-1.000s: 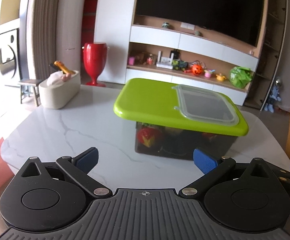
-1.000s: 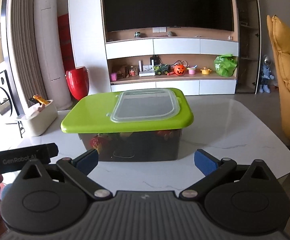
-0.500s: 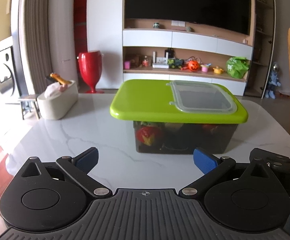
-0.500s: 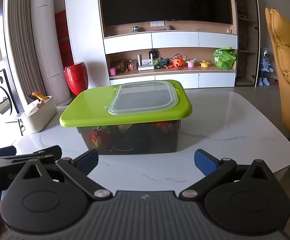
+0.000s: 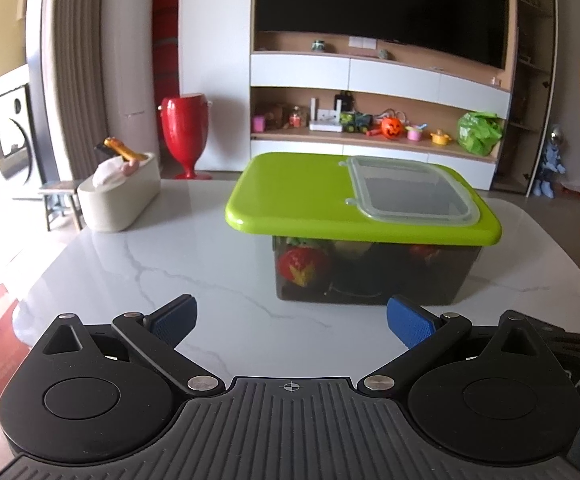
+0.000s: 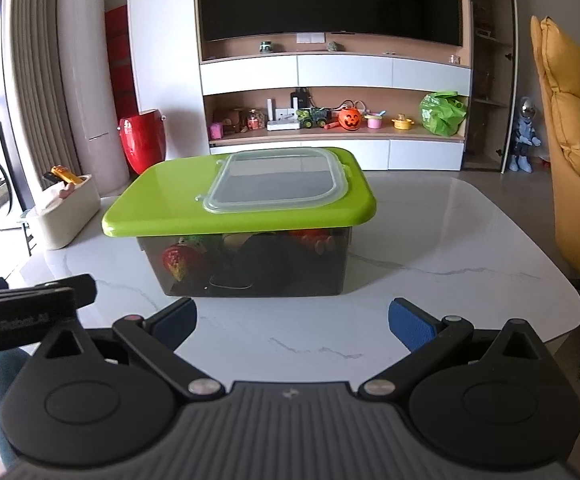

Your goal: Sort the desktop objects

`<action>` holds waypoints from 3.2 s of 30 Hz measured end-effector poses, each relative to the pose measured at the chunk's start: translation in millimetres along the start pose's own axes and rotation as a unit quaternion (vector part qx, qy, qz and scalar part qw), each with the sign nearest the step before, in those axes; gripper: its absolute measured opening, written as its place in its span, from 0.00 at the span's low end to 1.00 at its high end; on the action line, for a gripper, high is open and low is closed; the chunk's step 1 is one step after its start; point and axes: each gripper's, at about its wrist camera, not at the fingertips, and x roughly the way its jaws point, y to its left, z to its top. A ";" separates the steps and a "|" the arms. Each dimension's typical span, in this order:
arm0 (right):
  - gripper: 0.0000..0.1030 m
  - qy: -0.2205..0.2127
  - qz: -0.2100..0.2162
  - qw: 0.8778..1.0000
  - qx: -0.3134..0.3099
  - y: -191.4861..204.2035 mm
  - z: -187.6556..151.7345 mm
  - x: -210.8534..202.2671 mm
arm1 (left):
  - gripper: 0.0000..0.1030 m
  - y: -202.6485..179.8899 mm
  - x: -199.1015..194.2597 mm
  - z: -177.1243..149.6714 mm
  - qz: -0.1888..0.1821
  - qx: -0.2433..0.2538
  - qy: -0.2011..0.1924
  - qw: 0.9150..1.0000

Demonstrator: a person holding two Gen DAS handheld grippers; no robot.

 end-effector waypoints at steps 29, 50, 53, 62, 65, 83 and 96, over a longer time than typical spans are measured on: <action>1.00 0.008 0.004 1.000 -0.004 -5.4 -1.7 1.6 | 1.00 -4.0 0.4 0.1 0.000 0.005 0.001 1.000; 1.00 0.006 0.004 1.000 -0.004 -3.8 -1.1 -0.2 | 1.00 -4.0 -0.5 -4.8 -0.003 0.001 0.003 1.000; 1.00 0.006 0.004 1.000 -0.005 -4.1 -1.1 -0.9 | 1.00 -4.4 0.4 -5.2 -0.003 0.002 0.004 1.000; 1.00 0.007 0.005 1.000 -0.004 -4.5 -2.7 -0.8 | 1.00 -2.9 2.6 -5.9 -0.005 0.000 0.005 1.000; 1.00 0.008 0.004 1.000 -0.004 -3.9 -3.1 -0.6 | 1.00 -3.0 3.5 -6.0 -0.005 -0.001 0.008 1.000; 1.00 0.005 0.004 1.000 -0.007 -3.9 -2.6 -2.4 | 1.00 -4.2 5.9 -6.3 -0.009 -0.005 0.013 1.000; 1.00 0.007 0.003 1.000 -0.009 -3.2 -2.6 -0.5 | 1.00 -5.3 7.0 -6.8 -0.007 -0.004 0.017 1.000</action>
